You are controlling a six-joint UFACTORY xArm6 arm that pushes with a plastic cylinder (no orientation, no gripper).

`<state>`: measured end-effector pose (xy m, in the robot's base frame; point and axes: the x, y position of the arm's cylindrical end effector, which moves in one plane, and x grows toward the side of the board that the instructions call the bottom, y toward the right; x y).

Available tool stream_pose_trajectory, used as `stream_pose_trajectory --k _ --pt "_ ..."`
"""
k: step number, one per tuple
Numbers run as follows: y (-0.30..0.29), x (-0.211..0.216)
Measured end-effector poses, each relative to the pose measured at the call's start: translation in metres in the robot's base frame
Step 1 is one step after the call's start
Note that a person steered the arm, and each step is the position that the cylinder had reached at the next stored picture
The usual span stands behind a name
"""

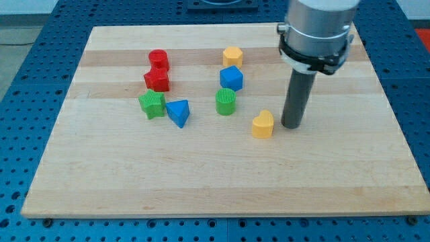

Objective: Push the yellow heart into the green circle

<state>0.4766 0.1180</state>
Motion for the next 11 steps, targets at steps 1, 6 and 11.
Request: stream_pose_trajectory --k 1,6,11 --pt "-0.006 0.017" --pt "-0.043 -0.001" --pt "-0.085 -0.001"
